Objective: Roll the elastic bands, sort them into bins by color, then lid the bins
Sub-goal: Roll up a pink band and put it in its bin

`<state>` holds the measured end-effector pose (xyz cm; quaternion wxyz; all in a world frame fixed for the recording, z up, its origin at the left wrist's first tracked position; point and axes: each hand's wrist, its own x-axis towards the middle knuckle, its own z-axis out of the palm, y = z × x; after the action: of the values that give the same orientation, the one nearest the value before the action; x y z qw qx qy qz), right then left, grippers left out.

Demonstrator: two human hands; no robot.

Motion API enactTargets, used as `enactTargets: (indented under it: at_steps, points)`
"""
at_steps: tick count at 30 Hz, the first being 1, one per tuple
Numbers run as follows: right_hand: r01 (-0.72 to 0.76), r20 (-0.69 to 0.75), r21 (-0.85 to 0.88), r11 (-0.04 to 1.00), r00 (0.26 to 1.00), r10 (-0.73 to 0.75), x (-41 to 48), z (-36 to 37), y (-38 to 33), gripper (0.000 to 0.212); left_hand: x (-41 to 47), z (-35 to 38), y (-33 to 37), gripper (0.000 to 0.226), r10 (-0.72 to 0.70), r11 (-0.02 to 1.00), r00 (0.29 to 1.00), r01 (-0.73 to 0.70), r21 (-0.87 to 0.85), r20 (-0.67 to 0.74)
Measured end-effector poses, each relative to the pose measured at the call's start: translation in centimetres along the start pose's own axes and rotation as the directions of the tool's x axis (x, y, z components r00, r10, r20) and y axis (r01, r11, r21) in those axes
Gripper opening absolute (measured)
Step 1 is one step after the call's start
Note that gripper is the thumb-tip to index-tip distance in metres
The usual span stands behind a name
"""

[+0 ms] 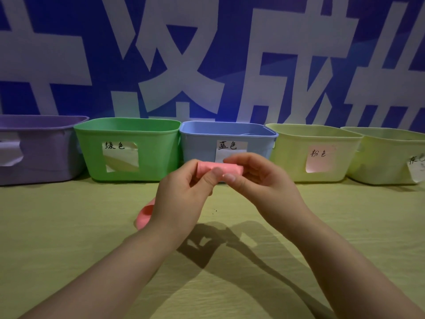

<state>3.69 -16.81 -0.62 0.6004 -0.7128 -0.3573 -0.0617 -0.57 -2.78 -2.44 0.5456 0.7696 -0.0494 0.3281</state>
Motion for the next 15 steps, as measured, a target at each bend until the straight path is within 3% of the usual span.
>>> enactTargets:
  at_steps: [4,15]
  points:
    - [0.060,-0.037,-0.137,0.989,0.997,-0.066,0.04,0.09,0.06,0.014,-0.08,-0.03,0.20,0.036,-0.028,0.998,1.000,0.029,-0.064,0.011]
    - [0.123,-0.049,-0.363,0.924,0.987,-0.151,-0.02,0.02,-0.15,0.021,-0.01,-0.03,0.27,0.051,0.008,1.000,0.998,-0.006,-0.029,0.056]
